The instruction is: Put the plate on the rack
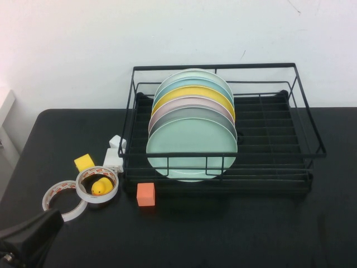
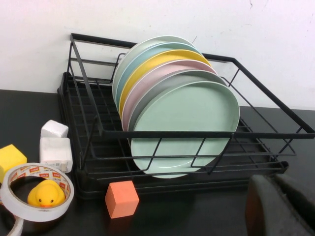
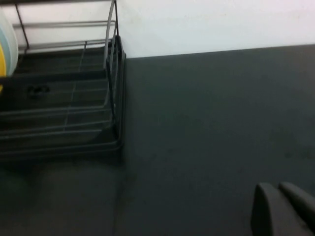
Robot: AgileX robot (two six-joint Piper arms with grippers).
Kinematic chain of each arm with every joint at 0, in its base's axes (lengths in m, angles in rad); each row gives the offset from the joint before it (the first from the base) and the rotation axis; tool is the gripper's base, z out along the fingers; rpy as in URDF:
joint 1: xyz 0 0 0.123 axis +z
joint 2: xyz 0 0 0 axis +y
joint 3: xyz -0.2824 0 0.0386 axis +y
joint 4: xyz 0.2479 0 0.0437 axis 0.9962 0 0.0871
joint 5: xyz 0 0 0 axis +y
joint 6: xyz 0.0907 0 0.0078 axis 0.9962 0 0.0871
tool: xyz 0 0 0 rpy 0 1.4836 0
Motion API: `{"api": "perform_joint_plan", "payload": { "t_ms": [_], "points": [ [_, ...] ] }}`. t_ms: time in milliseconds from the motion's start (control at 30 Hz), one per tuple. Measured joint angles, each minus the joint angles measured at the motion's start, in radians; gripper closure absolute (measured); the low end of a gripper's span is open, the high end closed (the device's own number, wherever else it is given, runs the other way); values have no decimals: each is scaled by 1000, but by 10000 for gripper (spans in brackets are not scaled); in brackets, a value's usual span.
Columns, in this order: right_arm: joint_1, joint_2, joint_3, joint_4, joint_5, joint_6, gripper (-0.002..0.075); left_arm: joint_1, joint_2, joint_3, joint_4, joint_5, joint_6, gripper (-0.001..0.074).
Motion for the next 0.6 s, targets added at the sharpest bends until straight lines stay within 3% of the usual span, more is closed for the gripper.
{"api": "perform_joint_plan", "payload": {
  "t_ms": [300,600],
  "points": [
    [-69,0,0,0,0,-23,726,0,0,0,0,0,0,737],
    [-71,0,0,-1,-2,-36,726,0,0,0,0,0,6,737]
  ]
}}
